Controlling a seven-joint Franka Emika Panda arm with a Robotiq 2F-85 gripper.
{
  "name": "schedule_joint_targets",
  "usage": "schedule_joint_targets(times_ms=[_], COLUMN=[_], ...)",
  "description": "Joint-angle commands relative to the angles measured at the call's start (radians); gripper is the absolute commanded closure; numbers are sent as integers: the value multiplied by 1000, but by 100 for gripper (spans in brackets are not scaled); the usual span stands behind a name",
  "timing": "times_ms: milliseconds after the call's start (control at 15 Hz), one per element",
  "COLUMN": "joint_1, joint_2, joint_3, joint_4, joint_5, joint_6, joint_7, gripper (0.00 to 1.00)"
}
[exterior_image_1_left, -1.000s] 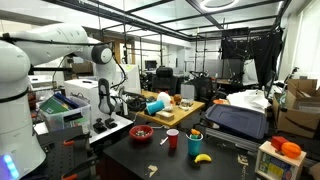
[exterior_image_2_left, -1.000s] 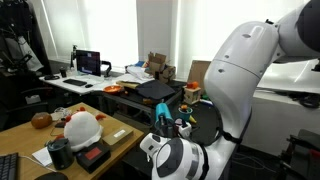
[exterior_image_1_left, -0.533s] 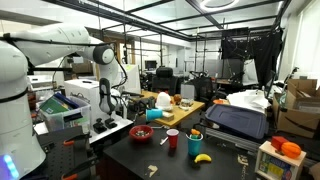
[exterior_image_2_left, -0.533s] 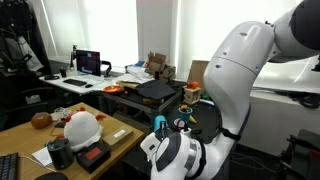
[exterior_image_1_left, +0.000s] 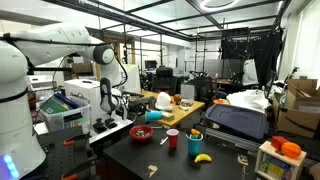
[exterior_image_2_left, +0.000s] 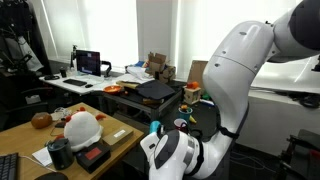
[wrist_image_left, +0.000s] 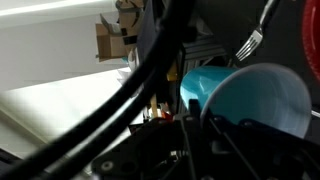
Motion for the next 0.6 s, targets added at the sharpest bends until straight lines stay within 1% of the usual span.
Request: schedule_joint_targets(times_ms=[0,133,533], joint_1=[-17,-12,5], joint_2=[-4,-3,0], joint_3=[2,-7,-27], joint_4=[7,12,22], joint_5=[7,13,33], joint_6=[114,135,101], joint_7=[58,92,154], gripper=[99,99,99])
